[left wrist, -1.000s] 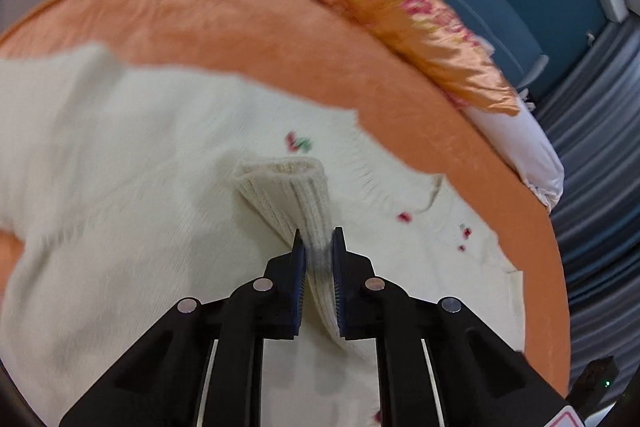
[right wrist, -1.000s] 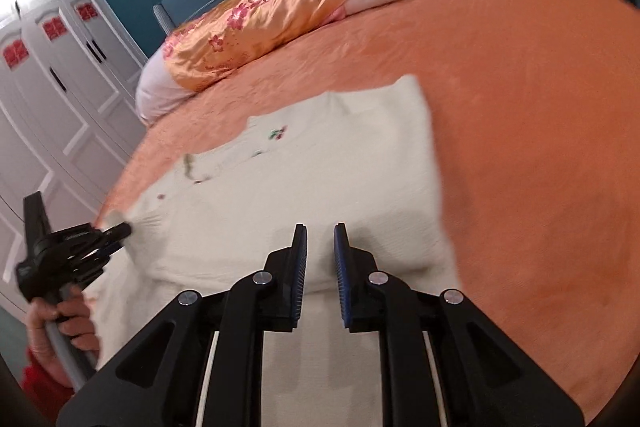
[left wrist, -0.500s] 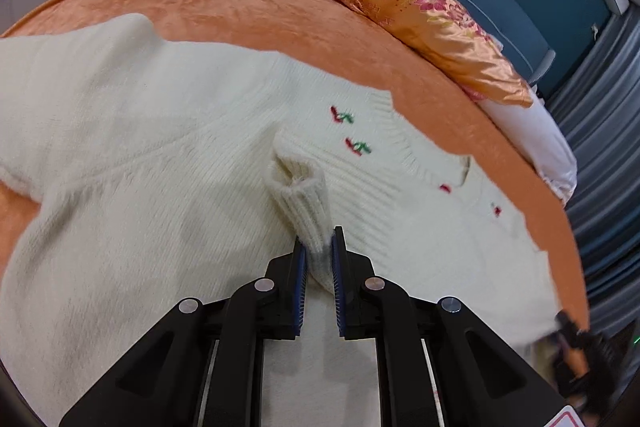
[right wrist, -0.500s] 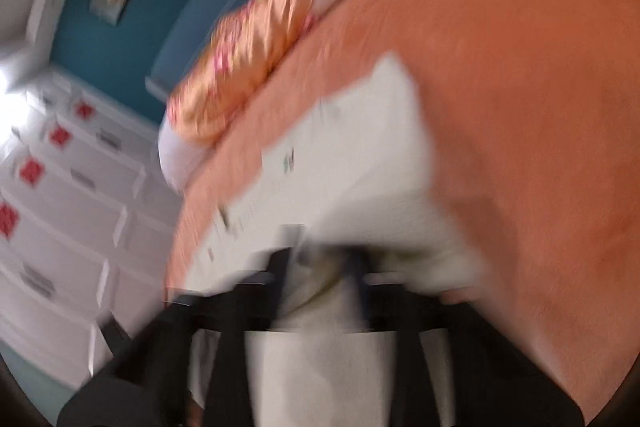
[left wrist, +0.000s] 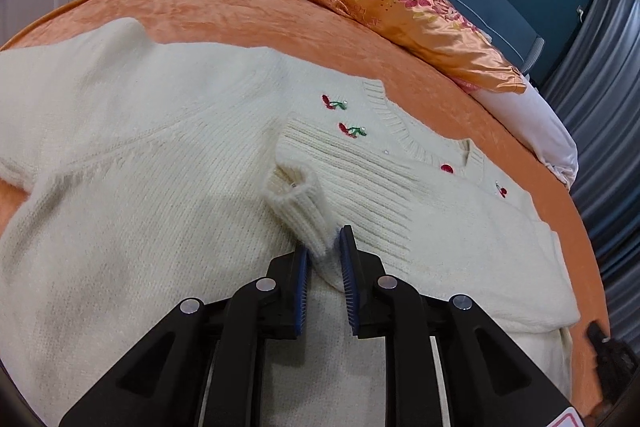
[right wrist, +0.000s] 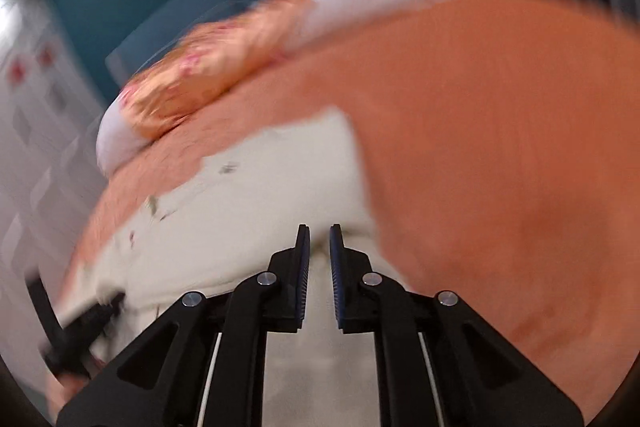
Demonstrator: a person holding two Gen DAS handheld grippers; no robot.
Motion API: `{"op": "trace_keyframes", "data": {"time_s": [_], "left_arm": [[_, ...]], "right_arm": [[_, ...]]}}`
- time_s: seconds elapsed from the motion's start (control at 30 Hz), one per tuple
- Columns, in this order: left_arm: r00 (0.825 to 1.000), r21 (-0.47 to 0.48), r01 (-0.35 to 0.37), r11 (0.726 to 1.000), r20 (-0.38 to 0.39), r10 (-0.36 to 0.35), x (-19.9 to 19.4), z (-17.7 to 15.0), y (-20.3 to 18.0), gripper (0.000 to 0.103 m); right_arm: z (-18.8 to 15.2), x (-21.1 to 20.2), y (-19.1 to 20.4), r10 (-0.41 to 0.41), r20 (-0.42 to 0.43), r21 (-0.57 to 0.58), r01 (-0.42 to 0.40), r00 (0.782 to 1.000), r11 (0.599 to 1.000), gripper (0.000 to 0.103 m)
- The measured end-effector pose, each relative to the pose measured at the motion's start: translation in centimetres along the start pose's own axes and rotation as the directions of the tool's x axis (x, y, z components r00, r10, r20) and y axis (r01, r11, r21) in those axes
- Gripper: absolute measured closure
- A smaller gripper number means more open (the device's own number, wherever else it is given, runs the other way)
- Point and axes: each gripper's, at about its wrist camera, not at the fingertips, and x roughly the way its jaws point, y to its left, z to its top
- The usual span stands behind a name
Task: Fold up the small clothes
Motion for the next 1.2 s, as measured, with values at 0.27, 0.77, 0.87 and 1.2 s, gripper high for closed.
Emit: {"op": "trace_keyframes", "data": {"time_s": [0.27,0.77,0.87,1.2], "left_arm": [[1.0,0.009,-0.011,1.0,0.006,0.011,0.0,-0.2,-0.2,0.085],[1.0,0.014,-0.004,1.0,0.009,0.004,-0.1,-0.3,-0.3,0.082],[1.0,0.012,-0.005,1.0,0.008,0.005,-0.1,-0.2,-0.3,0.082],[0.982,-0.283,-0.087,0.955,0.137,0.13,-10.6,3.0,10.3,0.04]], "right_arm": [[-1.3,9.0,13.5,0.115,-0.277,-0.373,-0.217,0.954,0.902,0.092],[0.8,8.9,0.7,-0.105,-0.189,-0.213,0.063,0.976,0.975,0.103],[0.6,8.7,-0.7,-0.06,-0.179,-0.145,0.034,0.982,0.989,0.103],[-0.1,8.3,-0.3,-0.086,-0.144,-0.193,0.057,0.986,0.98,0.103]]}}
